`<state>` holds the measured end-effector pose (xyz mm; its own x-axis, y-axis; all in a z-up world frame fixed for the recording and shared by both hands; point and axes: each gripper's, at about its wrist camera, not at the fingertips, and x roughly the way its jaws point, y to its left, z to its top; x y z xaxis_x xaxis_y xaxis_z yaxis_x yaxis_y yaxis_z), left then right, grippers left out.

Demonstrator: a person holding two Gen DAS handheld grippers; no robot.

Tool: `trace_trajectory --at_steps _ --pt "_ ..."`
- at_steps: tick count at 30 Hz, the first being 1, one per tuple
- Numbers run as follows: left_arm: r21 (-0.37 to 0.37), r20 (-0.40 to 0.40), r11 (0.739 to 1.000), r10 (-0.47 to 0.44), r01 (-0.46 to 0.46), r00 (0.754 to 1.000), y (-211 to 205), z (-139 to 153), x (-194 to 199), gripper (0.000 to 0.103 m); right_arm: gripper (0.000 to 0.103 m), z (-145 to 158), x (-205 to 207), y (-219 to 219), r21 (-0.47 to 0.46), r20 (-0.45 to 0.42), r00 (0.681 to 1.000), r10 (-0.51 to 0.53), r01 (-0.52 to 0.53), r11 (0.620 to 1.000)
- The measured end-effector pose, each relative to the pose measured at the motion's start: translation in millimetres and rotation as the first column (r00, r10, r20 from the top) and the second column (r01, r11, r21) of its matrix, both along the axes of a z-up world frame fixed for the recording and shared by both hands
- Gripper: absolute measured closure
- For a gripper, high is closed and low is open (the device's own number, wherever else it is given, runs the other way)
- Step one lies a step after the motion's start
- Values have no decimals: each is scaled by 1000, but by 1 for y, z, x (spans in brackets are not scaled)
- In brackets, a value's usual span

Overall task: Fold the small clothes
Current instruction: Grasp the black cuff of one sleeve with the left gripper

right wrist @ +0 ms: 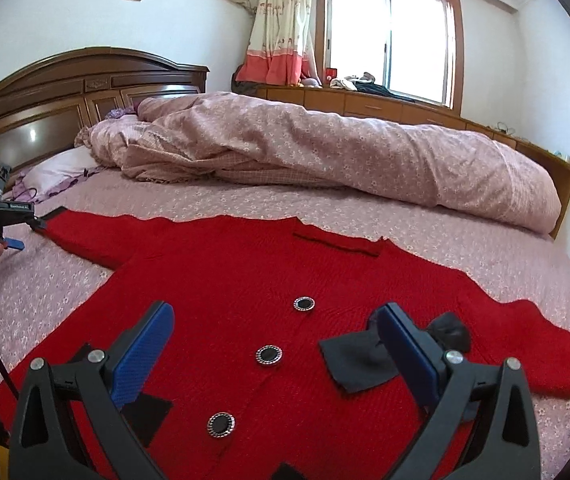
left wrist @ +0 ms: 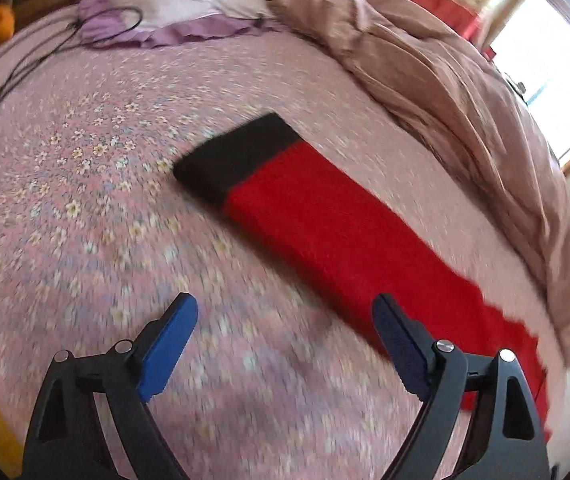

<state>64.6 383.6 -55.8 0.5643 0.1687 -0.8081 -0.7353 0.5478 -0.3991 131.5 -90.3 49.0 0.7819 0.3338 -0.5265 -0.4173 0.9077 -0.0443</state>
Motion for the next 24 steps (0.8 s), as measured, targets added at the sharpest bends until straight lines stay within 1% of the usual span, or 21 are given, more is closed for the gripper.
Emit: trace_trajectory --at_steps 2,5,7,8,10,13,15,16,17,18,19,20,22,23,24 --pt "-42 36 999 30 -29 999 9 -3 2 18 0 -1 4 -3 14 -11 1000 -4 4 1000" --pt "-71 82 997 46 -40 996 29 -4 10 16 0 -2 11 -7 38 -31 999 -5 7 999" --pt "-99 118 995 45 -34 992 43 -7 14 7 0 -6 15 -8 45 -48 999 -6 8 999" --pt "-113 141 993 49 -33 989 46 -7 14 7 0 -8 16 -8 44 -54 999 -7 10 999" --pt "-135 167 990 65 -42 984 59 -9 18 6 0 -13 18 -8 34 -66 998 -8 11 999" --pt "-181 222 982 98 -58 970 75 -11 17 6 0 -19 21 -5 9 -77 997 -8 9 1000" --pt "-224 264 972 129 -69 956 82 -13 16 6 0 -23 22 -4 4 -84 996 -6 6 1000" --pt "-244 281 967 145 -76 949 85 -14 14 9 0 -24 22 -4 3 -87 996 -5 5 1000" --pt "-253 287 963 161 -87 944 86 -14 12 12 0 -25 23 -3 2 -88 996 -3 3 1000" --pt "-271 275 957 184 -107 944 87 -15 10 24 0 -27 24 -3 3 -91 996 -2 2 1000" --pt "-275 267 953 201 -125 943 88 -16 8 39 0 -28 25 -3 3 -95 995 -4 5 1000" --pt "-278 259 951 212 -138 942 89 -18 7 50 0 -29 25 -3 4 -98 995 -5 5 1000" --pt "-297 219 940 239 -168 946 93 -25 5 93 0 -30 26 -3 8 -107 994 -7 8 1000" --pt "-312 209 933 251 -179 945 95 -29 3 98 0 -30 26 -3 10 -109 994 -7 8 1000" --pt "-341 219 922 268 -184 938 97 -33 1 98 0 -30 26 -3 9 -109 994 -7 8 1000"
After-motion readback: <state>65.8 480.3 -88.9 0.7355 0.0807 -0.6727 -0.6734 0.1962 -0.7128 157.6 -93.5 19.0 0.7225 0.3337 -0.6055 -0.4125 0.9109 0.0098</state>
